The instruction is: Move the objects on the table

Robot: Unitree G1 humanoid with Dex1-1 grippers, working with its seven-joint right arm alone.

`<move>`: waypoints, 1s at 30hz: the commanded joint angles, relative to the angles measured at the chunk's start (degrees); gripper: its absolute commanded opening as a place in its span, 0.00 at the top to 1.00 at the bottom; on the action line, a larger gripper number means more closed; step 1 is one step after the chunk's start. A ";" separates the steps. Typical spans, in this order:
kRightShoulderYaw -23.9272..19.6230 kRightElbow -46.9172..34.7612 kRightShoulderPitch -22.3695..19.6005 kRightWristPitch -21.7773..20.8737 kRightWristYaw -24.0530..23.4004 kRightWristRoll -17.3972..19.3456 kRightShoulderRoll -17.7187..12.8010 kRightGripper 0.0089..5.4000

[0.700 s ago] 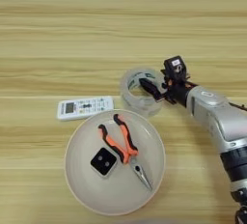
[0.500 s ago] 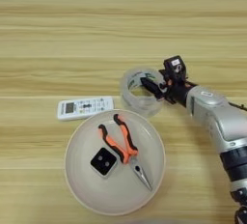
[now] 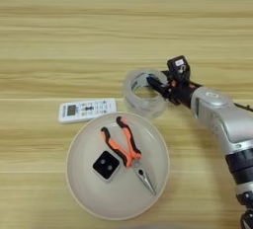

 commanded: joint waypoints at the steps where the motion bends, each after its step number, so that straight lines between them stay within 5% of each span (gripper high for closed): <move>1: -0.61 -1.15 -3.27 -0.93 -0.99 -0.95 -0.91 0.65; 30: -1.06 -2.64 -0.30 0.28 -0.38 -1.75 -5.32 0.70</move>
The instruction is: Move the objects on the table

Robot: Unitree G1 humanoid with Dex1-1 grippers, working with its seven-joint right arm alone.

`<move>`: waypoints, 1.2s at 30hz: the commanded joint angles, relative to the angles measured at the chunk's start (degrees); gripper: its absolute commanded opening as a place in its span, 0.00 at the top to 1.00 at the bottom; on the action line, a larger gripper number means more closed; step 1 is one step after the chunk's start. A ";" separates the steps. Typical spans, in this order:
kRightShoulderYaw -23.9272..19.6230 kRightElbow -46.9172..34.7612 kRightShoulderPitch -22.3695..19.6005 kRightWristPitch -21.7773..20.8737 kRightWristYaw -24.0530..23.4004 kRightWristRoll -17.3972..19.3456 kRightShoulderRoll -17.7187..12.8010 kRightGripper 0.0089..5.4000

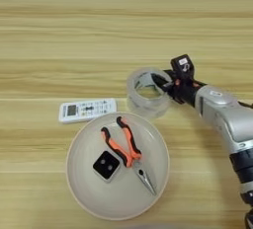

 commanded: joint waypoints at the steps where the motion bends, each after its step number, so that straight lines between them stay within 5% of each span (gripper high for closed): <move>1: -1.03 -2.28 -0.34 0.39 -0.75 -1.63 -3.09 0.70; 24: -6.59 -11.68 7.37 5.03 0.13 0.50 -8.31 0.71; 36: -12.29 -16.67 13.37 6.11 -1.15 2.46 -8.61 0.71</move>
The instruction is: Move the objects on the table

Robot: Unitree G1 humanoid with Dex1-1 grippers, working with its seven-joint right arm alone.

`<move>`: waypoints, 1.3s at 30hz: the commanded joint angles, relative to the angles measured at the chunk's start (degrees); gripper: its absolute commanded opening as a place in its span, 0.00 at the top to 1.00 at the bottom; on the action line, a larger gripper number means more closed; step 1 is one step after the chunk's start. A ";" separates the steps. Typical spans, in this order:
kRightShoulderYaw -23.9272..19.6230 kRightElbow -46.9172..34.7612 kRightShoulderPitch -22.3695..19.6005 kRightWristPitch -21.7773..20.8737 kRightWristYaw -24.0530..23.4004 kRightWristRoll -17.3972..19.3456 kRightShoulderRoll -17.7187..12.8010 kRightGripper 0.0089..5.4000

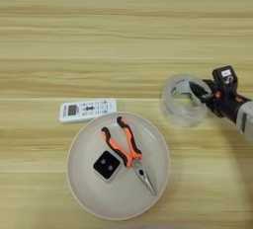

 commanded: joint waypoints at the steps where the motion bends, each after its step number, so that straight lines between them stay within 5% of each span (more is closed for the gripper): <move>1: -3.57 -0.46 0.80 -0.03 -2.14 0.41 -1.24 0.71; 12: -8.56 -2.33 5.92 -2.22 -4.09 0.29 -2.70 0.71; 26: -11.76 -1.97 8.49 -2.91 -3.35 -0.24 -8.70 0.71; 39: -13.86 -0.86 8.47 -3.35 -3.63 0.68 -8.07 0.71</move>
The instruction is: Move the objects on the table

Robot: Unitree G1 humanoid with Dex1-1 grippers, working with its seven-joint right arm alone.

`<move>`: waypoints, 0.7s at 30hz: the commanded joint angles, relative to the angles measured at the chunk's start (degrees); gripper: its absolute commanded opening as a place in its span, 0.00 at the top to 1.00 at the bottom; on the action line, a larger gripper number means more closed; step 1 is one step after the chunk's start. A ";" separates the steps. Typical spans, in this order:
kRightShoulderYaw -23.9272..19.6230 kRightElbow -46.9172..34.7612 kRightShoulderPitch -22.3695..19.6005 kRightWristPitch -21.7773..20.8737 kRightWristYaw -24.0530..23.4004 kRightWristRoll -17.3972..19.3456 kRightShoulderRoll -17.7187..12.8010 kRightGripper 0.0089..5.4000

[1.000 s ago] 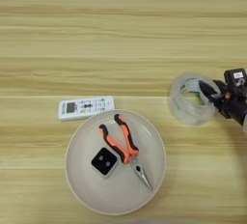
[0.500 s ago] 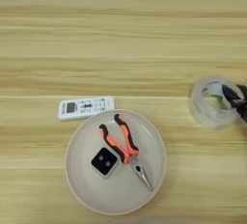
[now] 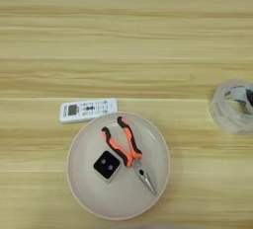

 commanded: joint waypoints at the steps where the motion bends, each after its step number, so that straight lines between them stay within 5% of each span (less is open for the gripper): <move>1: 0.01 0.73 -0.53 -1.08 -1.36 -1.13 -1.12 0.66; 21: 2.17 -0.81 -1.34 -1.46 -1.84 -0.39 0.06 0.27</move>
